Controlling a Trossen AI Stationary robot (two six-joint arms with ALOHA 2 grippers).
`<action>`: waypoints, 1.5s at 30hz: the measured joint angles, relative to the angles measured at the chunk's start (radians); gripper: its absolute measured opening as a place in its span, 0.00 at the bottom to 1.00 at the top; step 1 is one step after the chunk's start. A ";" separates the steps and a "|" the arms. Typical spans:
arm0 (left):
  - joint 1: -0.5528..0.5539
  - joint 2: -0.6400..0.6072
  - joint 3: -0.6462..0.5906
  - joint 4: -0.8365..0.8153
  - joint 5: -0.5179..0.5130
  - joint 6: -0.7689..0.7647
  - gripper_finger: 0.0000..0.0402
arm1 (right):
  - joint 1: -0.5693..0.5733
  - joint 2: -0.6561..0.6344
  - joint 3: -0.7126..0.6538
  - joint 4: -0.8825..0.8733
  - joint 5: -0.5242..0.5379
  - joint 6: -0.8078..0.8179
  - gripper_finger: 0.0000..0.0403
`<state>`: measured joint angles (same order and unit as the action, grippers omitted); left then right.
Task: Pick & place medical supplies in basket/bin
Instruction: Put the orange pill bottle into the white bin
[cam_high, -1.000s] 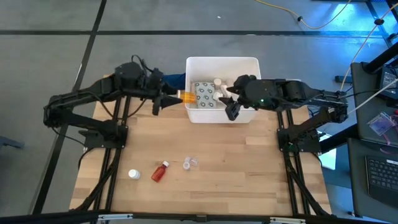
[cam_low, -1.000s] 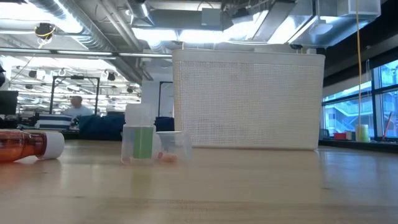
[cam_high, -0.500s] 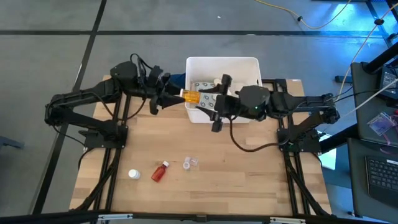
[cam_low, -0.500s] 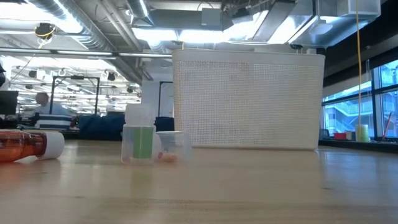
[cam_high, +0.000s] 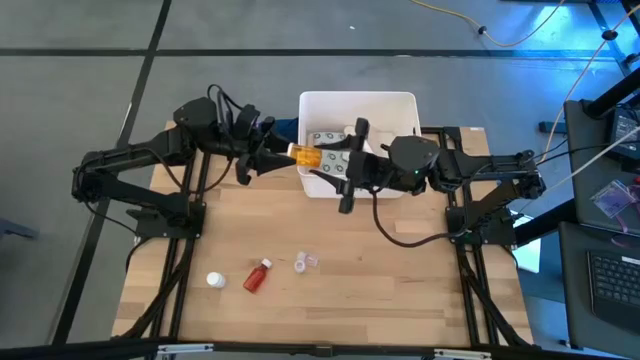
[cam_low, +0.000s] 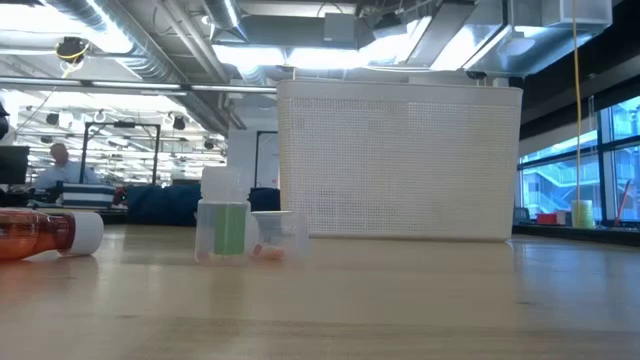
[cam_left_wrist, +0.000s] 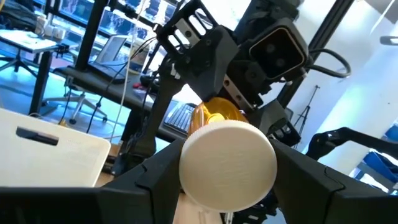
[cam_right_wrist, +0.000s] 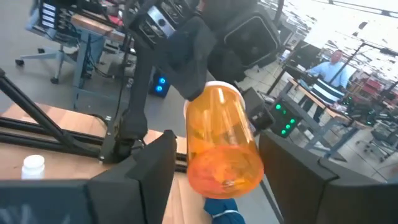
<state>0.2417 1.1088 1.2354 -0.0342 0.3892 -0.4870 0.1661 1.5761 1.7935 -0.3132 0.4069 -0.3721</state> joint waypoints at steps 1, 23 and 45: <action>0.000 0.000 0.000 0.005 0.002 0.000 0.52 | 0.000 0.000 0.000 0.001 -0.008 0.000 0.54; 0.000 0.000 0.000 0.037 -0.002 0.021 0.52 | 0.000 -0.001 0.000 -0.004 0.025 0.000 0.54; 0.000 -0.001 0.000 0.077 -0.005 0.019 0.50 | 0.000 0.001 -0.001 0.021 0.027 -0.015 0.54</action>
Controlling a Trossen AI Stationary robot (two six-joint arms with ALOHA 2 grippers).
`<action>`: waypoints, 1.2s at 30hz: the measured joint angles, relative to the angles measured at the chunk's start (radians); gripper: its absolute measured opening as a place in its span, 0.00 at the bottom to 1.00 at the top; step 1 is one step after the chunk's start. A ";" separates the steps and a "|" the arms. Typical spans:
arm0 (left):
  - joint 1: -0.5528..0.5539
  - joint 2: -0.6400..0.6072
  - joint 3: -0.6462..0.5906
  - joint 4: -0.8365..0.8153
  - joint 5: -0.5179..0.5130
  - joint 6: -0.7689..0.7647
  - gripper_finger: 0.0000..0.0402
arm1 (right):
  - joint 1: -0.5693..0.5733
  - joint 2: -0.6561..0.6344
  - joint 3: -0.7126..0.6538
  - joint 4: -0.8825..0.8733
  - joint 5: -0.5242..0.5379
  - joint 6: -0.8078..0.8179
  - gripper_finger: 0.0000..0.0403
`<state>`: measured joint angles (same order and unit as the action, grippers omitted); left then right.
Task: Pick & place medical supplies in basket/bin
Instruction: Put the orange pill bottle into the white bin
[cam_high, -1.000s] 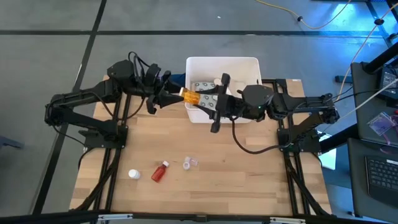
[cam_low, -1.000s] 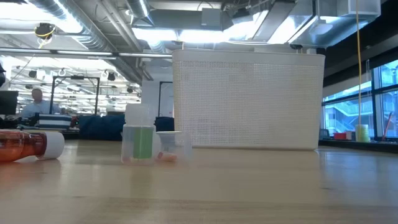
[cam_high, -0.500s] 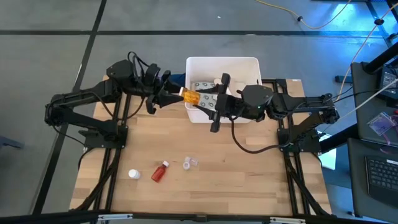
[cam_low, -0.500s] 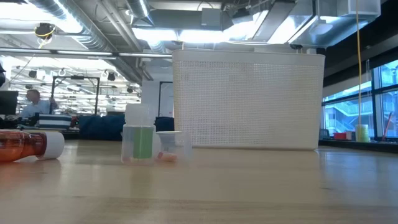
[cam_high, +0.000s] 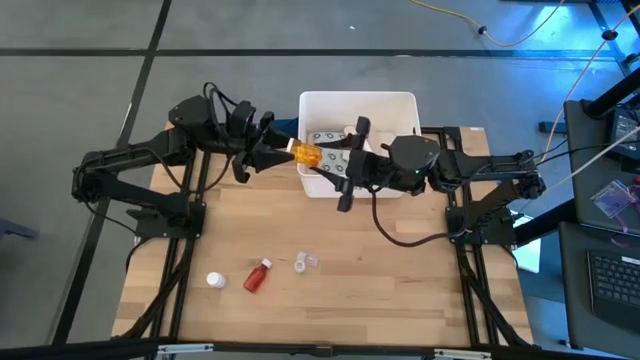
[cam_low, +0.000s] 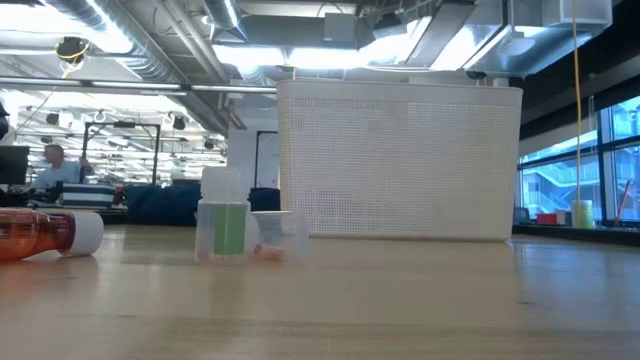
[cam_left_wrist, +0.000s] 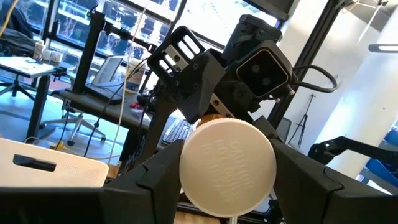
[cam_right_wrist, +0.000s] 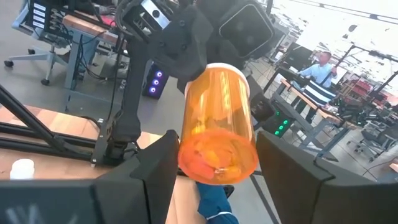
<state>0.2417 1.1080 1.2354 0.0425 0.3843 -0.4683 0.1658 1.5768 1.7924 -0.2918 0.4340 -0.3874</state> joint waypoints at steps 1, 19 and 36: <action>0.000 0.000 0.000 0.000 0.000 0.000 0.51 | 0.000 0.001 0.000 0.000 -0.008 0.000 0.54; 0.000 0.000 0.000 0.014 0.053 0.007 0.55 | -0.003 0.034 0.000 0.063 -0.015 -0.012 0.41; 0.006 -0.005 0.000 -0.050 0.055 0.054 0.58 | -0.003 0.030 0.000 0.070 0.021 -0.011 0.41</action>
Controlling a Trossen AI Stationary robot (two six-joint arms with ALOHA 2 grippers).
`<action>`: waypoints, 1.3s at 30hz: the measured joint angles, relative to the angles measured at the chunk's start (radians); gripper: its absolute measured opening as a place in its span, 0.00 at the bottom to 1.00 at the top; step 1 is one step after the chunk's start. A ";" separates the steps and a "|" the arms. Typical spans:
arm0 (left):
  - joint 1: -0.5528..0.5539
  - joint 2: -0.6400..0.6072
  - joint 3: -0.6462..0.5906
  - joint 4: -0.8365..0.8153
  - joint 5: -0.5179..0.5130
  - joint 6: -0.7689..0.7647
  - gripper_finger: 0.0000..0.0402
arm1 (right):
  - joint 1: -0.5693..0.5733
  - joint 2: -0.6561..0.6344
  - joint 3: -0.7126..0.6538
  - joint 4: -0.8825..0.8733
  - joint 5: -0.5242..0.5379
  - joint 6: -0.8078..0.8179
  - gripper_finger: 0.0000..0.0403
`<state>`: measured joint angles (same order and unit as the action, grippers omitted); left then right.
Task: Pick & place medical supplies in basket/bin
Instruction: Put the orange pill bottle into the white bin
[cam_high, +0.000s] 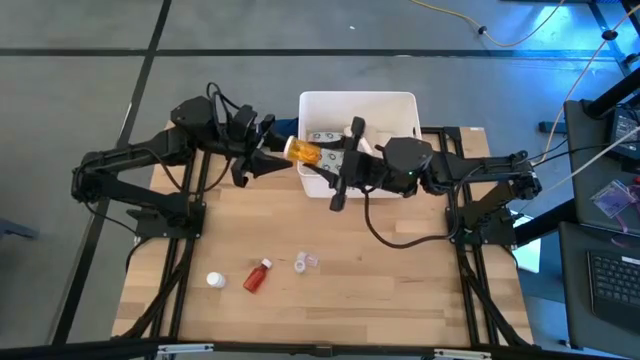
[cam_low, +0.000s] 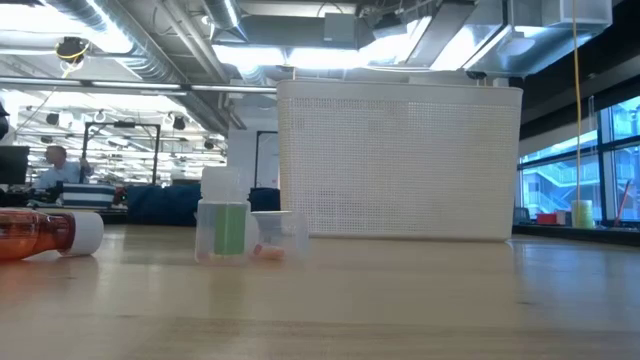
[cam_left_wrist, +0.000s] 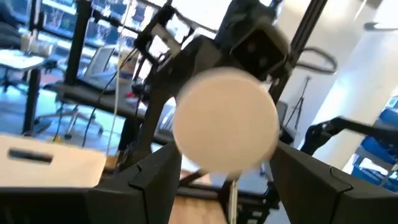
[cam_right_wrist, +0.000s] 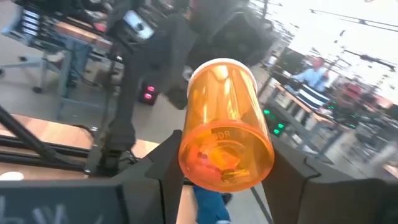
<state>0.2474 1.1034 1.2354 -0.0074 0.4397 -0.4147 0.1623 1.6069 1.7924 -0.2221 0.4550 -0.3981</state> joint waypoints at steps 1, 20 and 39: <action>0.007 -0.006 0.000 -0.024 0.000 0.009 0.58 | 0.000 -0.003 0.000 -0.006 0.018 0.000 0.41; 0.095 -0.079 0.000 -0.439 -0.049 0.044 0.58 | -0.221 -0.048 0.001 -0.682 0.218 0.484 0.43; -0.032 -0.077 0.000 -0.664 -0.266 -0.018 0.58 | -0.645 0.213 0.001 -1.081 0.057 0.332 0.43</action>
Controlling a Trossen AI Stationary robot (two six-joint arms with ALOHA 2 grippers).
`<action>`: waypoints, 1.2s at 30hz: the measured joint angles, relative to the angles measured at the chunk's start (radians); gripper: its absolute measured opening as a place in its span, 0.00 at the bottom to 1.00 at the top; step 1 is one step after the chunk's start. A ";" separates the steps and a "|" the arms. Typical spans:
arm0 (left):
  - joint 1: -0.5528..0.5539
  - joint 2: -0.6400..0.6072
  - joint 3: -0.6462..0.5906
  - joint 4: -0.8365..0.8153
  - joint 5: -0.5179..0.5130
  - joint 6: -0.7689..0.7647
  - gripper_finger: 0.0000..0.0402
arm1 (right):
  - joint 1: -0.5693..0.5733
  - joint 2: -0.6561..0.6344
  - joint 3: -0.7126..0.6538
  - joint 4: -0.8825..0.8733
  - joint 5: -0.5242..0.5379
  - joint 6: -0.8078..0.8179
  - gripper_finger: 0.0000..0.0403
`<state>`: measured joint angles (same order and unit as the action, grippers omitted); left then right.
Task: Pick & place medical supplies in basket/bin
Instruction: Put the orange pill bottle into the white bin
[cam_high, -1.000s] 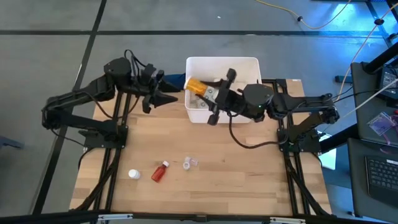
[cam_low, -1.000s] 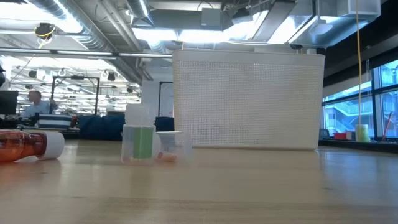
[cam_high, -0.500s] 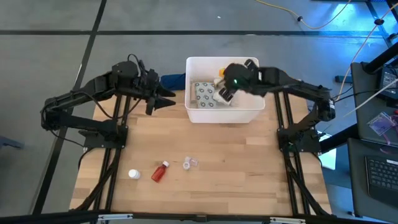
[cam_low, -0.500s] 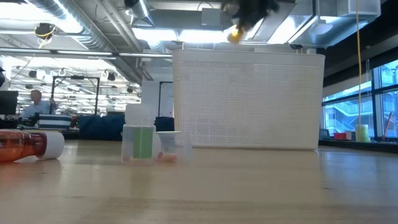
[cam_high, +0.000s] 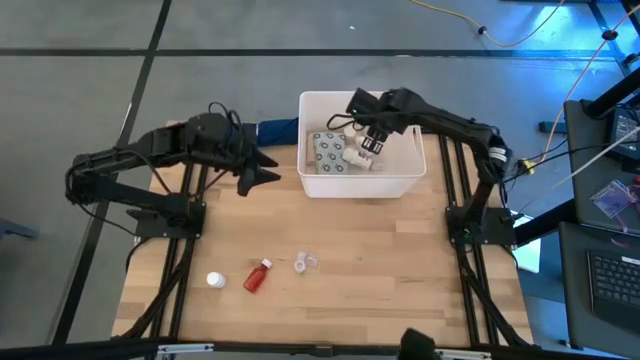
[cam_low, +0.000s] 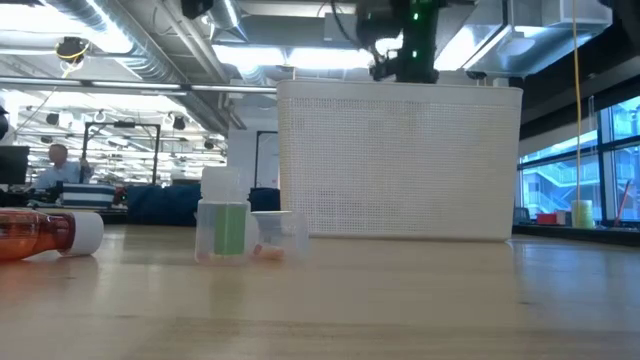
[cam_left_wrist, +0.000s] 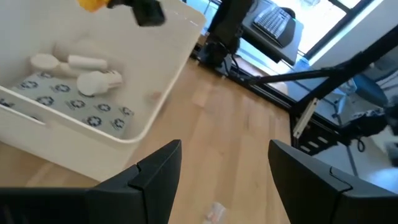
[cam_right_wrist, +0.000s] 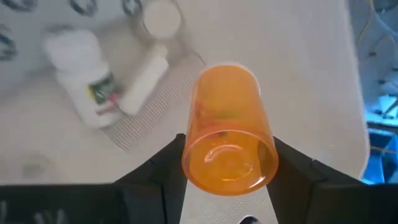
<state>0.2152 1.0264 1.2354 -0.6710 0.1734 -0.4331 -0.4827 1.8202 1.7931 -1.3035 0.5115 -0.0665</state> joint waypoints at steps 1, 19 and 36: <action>-0.009 0.000 0.000 -0.003 0.000 -0.006 0.58 | -0.013 0.013 0.000 -0.005 0.000 -0.017 0.43; -0.181 0.000 0.000 -0.025 -0.226 -0.080 0.58 | -0.105 0.061 -0.180 0.113 -0.065 -0.278 0.43; -0.233 0.009 0.000 -0.224 -0.228 -0.124 0.58 | -0.102 0.062 -0.407 0.268 -0.024 -0.303 0.50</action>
<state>-0.0182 1.0356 1.2354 -0.8954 -0.0549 -0.5570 -0.5842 1.8820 1.3858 -1.0354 0.4871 -0.3692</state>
